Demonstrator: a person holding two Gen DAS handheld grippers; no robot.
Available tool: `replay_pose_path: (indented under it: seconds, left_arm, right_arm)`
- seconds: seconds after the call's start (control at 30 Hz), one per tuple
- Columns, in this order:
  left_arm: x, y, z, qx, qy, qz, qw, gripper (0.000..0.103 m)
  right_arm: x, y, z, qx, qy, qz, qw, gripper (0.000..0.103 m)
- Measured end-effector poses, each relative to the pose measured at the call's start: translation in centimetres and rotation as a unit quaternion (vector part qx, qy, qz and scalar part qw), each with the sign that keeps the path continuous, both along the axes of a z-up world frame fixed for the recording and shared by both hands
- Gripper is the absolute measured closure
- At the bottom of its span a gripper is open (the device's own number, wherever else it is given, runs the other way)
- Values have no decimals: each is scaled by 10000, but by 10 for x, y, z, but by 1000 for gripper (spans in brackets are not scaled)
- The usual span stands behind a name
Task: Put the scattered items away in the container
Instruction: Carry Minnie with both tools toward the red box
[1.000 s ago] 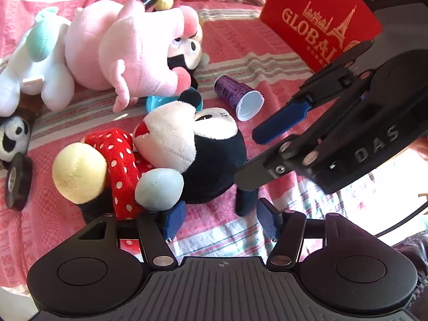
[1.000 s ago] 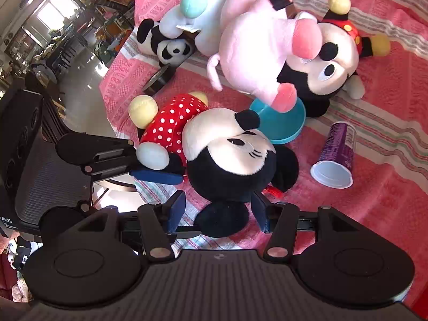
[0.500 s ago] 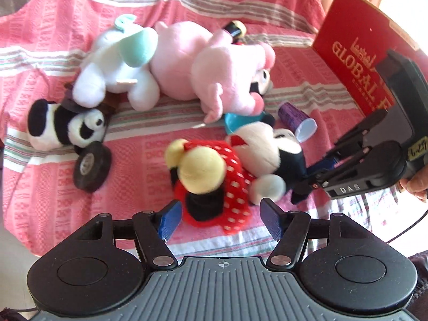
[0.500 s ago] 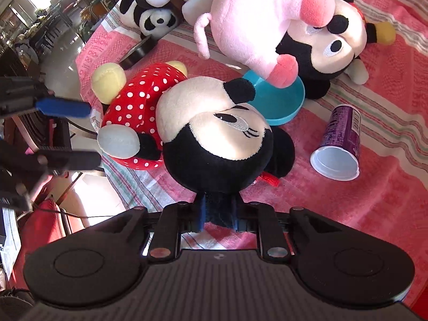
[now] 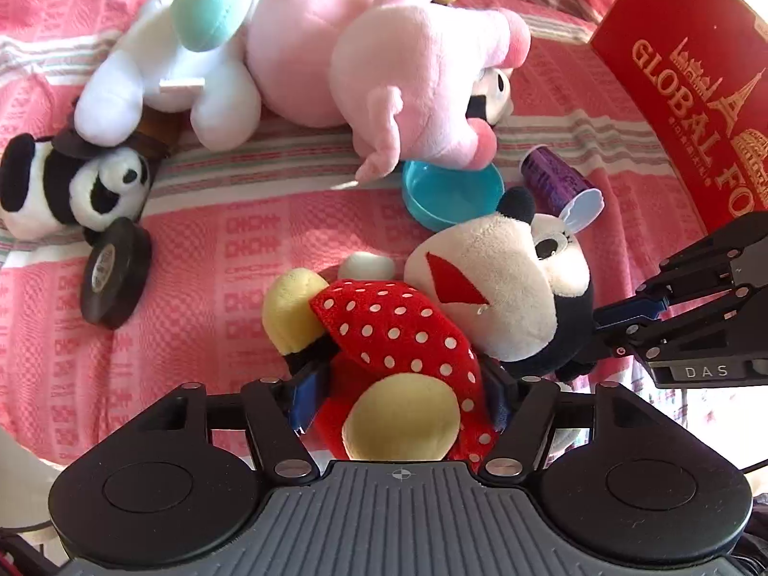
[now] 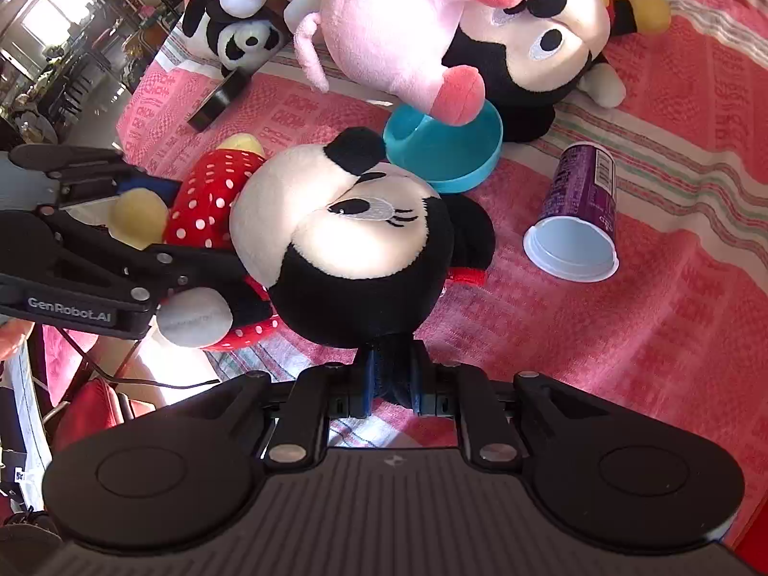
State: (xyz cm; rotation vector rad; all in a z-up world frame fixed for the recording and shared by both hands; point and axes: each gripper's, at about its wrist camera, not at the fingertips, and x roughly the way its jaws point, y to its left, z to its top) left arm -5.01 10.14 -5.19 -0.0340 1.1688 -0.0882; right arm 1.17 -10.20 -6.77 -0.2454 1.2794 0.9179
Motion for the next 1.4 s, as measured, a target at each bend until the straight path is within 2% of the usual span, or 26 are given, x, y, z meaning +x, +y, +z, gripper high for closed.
replay_pose_path:
  seconds: [0.07,0.2,0.33,0.37,0.4,0.47,0.53,0.63,0.77,0.87,1.1,1.3,1.4]
  left_arm:
    - [-4,-3,1,78,-58,-138,9999,37]
    - [-8,-3,0,36,-81,-118,9999,36]
    - [-6,2,-9,42,120,134,9998,10]
    - [-6,4,-12,4,159,184,9997,10]
    - [-6,6,-14,-97,189,228,9995,11]
    - [-5,6,-14,-211,187,207,9994,19]
    - [-6,3,-11,-133,170,142,9997,22]
    - [-7,3,-8,-109,162,161,9997,27]
    - [-8,-1,0,-90,16,133,9999,30]
    - [-5,-6,8,-100,-148,-5,9998,31]
    - [12,-32,13,-170,-246,-253,9992,31]
    - [31,-67,-4,-205,-125,-602,9979,32]
    - [34,-77,-11,-95,-122,-723,9973,29]
  right_arm:
    - [-1,-3,0,26,29,-34,10000,82]
    - [0,1,-1,-12,98,-28,9999,77]
    - [0,7,-8,-158,84,38,9998,71]
    - [-1,9,-11,-208,84,73,9997,71]
    - [-1,11,-13,-247,88,98,9996,71]
    - [-2,15,-19,-323,53,124,9994,71]
    - [-5,18,-19,-356,-9,151,9993,83]
    - [-12,23,-14,-411,-222,306,9984,85]
    - [-10,19,-10,-369,-222,224,9988,86]
    - [-7,14,-4,-357,-291,147,9988,87]
    - [5,-15,10,-337,-436,-263,9981,87]
    - [16,-49,9,-478,-486,-806,9944,87]
    - [20,-60,5,-508,-455,-990,9927,87]
